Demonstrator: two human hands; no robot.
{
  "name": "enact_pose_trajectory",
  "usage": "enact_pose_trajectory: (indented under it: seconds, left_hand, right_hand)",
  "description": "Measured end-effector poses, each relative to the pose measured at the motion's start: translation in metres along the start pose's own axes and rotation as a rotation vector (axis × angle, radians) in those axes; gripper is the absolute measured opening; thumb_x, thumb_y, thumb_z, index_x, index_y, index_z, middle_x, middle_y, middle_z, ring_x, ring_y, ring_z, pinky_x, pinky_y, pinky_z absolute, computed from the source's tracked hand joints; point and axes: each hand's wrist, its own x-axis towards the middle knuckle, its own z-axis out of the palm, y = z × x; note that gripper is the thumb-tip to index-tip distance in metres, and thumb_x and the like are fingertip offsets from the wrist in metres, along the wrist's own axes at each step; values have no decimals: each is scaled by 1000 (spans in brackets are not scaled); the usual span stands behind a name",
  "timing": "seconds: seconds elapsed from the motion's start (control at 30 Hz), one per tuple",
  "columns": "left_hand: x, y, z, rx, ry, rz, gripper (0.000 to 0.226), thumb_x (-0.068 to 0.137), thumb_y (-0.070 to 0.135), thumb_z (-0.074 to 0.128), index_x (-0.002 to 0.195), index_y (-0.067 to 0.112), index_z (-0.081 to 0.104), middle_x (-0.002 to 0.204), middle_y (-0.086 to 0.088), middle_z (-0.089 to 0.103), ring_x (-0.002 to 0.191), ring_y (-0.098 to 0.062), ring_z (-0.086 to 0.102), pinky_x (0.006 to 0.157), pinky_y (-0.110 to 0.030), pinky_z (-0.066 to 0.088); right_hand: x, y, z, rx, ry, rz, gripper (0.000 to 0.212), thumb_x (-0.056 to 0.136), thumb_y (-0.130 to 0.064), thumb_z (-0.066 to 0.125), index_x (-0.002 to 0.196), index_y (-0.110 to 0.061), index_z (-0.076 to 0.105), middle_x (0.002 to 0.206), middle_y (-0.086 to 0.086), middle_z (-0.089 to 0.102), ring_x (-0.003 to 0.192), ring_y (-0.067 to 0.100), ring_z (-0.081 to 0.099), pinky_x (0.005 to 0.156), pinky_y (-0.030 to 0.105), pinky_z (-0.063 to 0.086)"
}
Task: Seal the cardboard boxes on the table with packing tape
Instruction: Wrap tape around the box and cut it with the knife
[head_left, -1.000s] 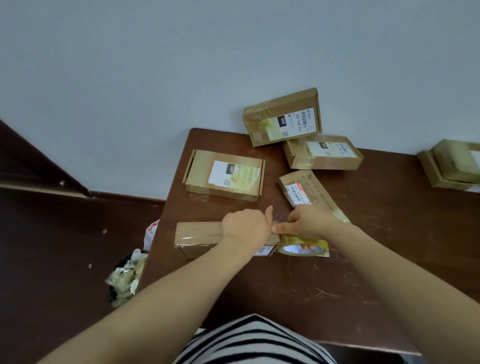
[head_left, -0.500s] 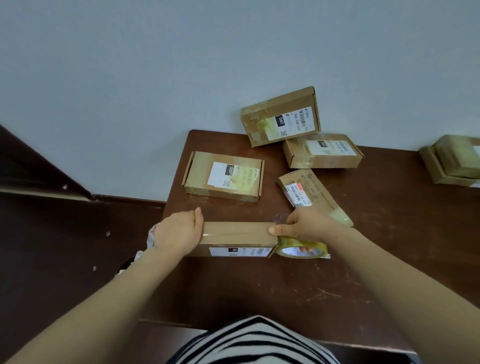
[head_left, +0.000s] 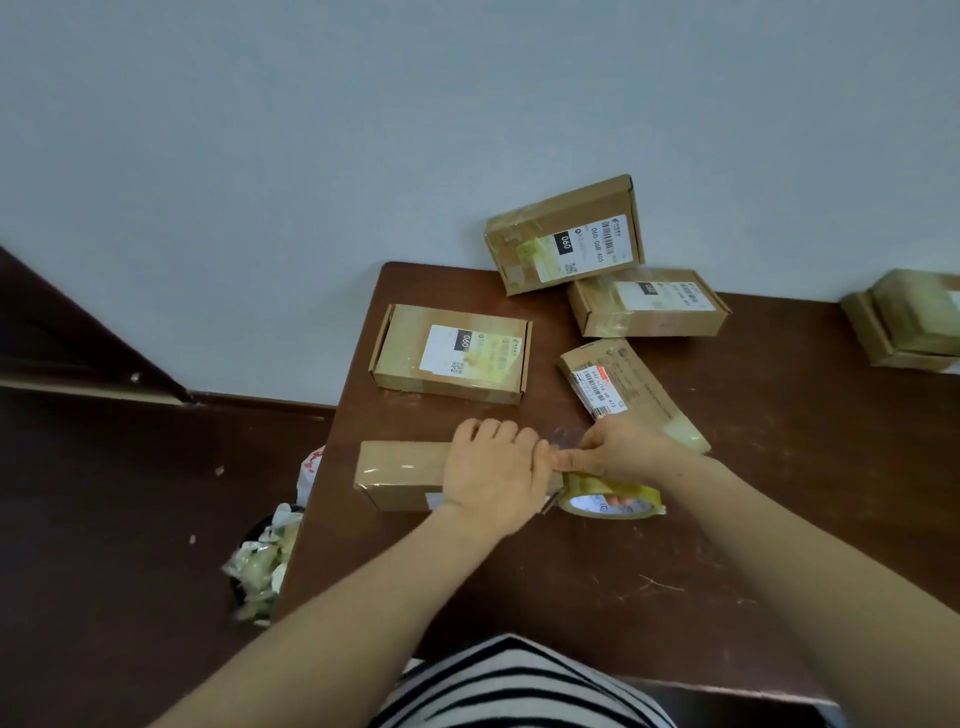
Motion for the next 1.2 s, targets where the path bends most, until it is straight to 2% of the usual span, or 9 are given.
enact_pose_trajectory:
  seconds: [0.1,0.17,0.27,0.4,0.5,0.73,0.93,1.1,1.2]
  left_hand:
    - [4,-18,-5,-29,-155,200,74,80,54,13,143,24,37,138,6,48,128,-13,38,106,-32,20]
    - [9,-24,-9,4,-263,261,76,82,56,40,148,22,25,142,3,40,131,-16,34,106,-35,21]
    - [12,-19,-20,-35,-304,242,69,84,52,60,142,25,33,136,2,45,125,-18,41,99,-36,29]
    - [12,-35,-55,-501,-203,118,65,72,45,78,128,23,51,119,5,56,110,-15,51,95,-33,37]
    - [-1,-58,-71,-998,-246,-68,63,64,25,88,119,19,57,113,3,64,106,-15,60,95,-35,49]
    - [-21,-75,-69,-1374,-167,-116,56,69,5,71,120,21,55,117,-4,65,110,-19,61,96,-41,50]
    - [-36,-77,-60,-1526,254,-331,43,65,17,42,100,21,66,101,-6,68,105,-28,59,94,-46,44]
    - [-42,-88,-56,-1741,432,-344,36,86,18,33,91,18,69,84,4,73,84,-7,66,72,-20,51]
    - [-44,-92,-52,-1820,466,-436,36,88,16,29,90,13,65,81,2,70,80,-7,62,73,-19,49]
  right_hand:
    - [-5,2,2,53,3,-12,73,46,-92,38,52,-20,45,46,-5,40,52,13,43,54,29,32]
    - [-8,0,-2,82,-27,-9,68,54,-87,49,51,-19,41,46,-4,37,53,15,41,54,30,30]
    - [-16,-12,-15,47,-24,-5,62,70,-74,61,50,-19,43,41,-7,40,43,10,41,47,23,29]
    - [-46,-38,-72,164,-7,-78,73,54,-87,58,59,-14,53,56,-8,54,51,14,54,55,21,38]
    - [-72,-49,-114,429,-149,-279,76,60,-74,72,76,0,65,60,7,65,50,20,62,54,18,48]
    - [-75,-116,-118,625,-91,-320,47,77,-42,72,79,5,69,44,8,52,34,15,43,38,19,39]
    - [-68,-182,-104,556,-29,-285,41,84,-42,69,66,-5,67,45,4,57,37,13,50,42,18,44]
    - [-61,-213,-96,534,-36,-258,44,86,-42,67,75,1,69,45,4,60,33,11,52,41,16,44]
    - [-56,-224,-90,531,-45,-238,46,86,-43,66,81,2,68,46,5,61,35,13,54,44,19,47]
